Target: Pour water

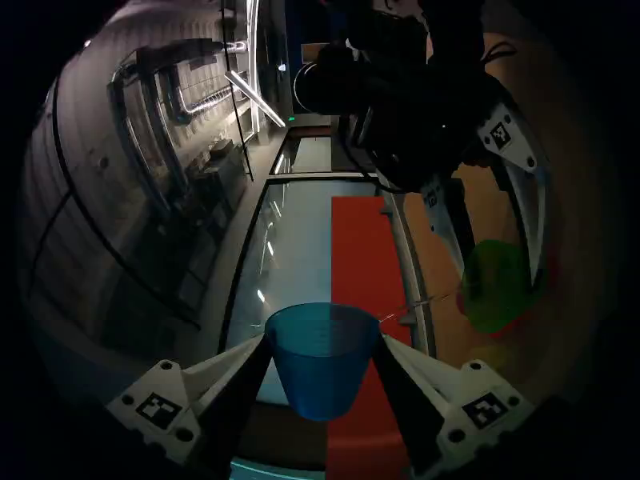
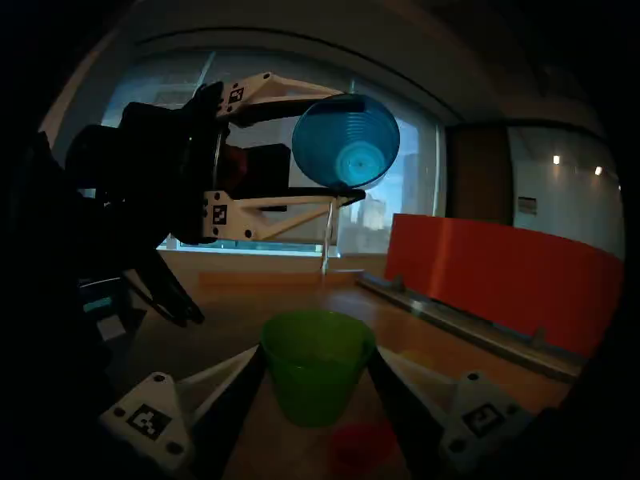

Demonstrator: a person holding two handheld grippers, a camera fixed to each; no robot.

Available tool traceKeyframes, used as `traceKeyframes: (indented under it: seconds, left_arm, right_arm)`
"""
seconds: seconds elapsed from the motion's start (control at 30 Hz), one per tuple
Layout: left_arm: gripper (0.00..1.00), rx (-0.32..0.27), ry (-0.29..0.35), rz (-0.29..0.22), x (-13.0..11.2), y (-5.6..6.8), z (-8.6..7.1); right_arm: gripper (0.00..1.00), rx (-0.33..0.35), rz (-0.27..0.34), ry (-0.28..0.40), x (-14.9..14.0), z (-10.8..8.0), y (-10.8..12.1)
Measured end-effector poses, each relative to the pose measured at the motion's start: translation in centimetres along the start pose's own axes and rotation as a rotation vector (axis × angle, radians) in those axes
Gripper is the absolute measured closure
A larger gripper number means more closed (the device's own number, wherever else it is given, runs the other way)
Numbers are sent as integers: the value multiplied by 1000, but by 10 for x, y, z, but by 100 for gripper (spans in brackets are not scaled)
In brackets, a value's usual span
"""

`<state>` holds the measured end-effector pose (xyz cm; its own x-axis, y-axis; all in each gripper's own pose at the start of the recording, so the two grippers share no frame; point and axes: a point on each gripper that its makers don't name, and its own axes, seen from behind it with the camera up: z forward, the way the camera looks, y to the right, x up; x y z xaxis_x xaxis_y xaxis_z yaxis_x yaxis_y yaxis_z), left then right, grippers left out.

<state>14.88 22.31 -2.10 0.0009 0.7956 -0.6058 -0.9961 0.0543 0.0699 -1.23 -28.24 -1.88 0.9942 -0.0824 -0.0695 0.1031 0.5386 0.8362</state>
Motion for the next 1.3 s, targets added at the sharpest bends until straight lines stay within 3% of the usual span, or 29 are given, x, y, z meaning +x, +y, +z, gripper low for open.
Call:
traceKeyframes:
  seconds: [0.2,0.7,1.07,1.3]
  left_arm:
    - [14,9,7,48,3,-1,0]
    - [14,24,19,106,13,7,-3]
    - [15,22,14,85,9,5,-1]
    - [15,20,-4,3,0,5,1]
  right_arm:
    - [11,0,1,2,1,1,1]
    - [11,-3,-2,3,3,2,1]
    - [10,-4,-4,0,3,1,1]
    - [10,-6,-6,-1,3,0,2]
